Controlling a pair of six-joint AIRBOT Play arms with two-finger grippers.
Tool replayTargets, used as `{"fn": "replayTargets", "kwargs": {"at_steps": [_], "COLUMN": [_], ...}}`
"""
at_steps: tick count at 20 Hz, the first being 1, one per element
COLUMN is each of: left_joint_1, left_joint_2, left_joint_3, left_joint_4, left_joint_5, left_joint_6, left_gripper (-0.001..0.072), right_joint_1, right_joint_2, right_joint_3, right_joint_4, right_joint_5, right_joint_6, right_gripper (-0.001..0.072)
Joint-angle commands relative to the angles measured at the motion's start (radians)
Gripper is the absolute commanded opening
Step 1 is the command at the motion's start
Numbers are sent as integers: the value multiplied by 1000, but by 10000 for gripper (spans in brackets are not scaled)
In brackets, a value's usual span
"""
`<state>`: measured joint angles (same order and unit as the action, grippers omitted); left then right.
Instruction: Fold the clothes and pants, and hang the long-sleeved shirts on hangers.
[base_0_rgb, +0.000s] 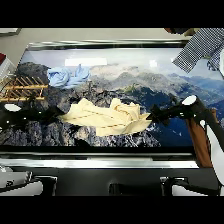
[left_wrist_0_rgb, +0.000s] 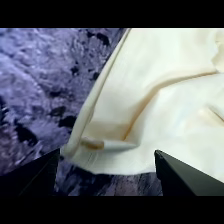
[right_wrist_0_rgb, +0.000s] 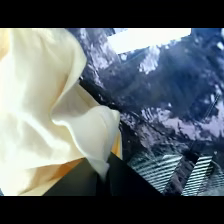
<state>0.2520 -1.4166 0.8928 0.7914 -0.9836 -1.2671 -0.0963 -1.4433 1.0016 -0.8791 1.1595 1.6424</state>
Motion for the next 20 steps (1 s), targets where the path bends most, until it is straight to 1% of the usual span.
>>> {"fn": "replayTargets", "kwargs": {"at_steps": [1,2,3,4,5,6,8,11,13,15,18,20], "left_joint_1": [-44,-55,-64,-72,-73,-71,-63,-58,-58,-58,-58,-58], "left_joint_2": [-76,-87,-93,-94,-93,-89,-74,-32,15,94,240,354], "left_joint_3": [-11,-11,-10,-6,4,24,85,232,349,485,676,770], "left_joint_4": [-106,-124,-129,-130,-130,-130,-129,-129,-129,-106,85,225], "left_joint_5": [64,80,97,113,113,108,76,-12,-69,-101,-101,-101], "left_joint_6": [49,50,49,49,55,56,56,56,56,43,-94,-212], "left_gripper": [669,663,588,336,48,14,13,11,11,11,11,11], "right_joint_1": [1,1,1,1,1,1,1,1,1,1,1,1], "right_joint_2": [6,6,6,6,6,8,31,111,204,314,500,631], "right_joint_3": [0,0,0,0,0,0,1,39,98,184,316,387], "right_joint_4": [-4,-5,-5,-5,-4,-5,-11,-24,-23,-25,-49,-98], "right_joint_5": [39,43,45,47,48,50,27,-43,-90,-107,-138,-148], "right_joint_6": [4,4,3,3,3,3,-2,-11,-55,-126,-187,-188], "right_gripper": [27,27,27,27,27,26,26,26,25,25,25,25]}}
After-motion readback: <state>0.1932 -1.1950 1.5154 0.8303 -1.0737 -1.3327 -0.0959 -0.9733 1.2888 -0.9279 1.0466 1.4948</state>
